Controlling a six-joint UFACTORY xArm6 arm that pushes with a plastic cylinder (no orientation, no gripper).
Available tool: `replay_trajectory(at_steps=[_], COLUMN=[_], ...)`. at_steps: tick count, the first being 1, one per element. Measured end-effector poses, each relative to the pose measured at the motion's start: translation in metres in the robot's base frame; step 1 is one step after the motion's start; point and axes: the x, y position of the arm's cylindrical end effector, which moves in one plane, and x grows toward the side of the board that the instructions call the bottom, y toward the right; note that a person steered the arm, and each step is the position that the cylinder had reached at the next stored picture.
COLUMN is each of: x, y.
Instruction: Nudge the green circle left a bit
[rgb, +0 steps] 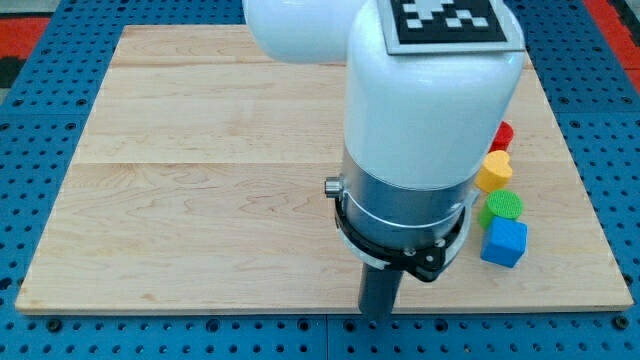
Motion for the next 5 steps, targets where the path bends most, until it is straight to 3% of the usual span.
replay_trajectory(at_steps=[5], x=[0.0], y=[0.043])
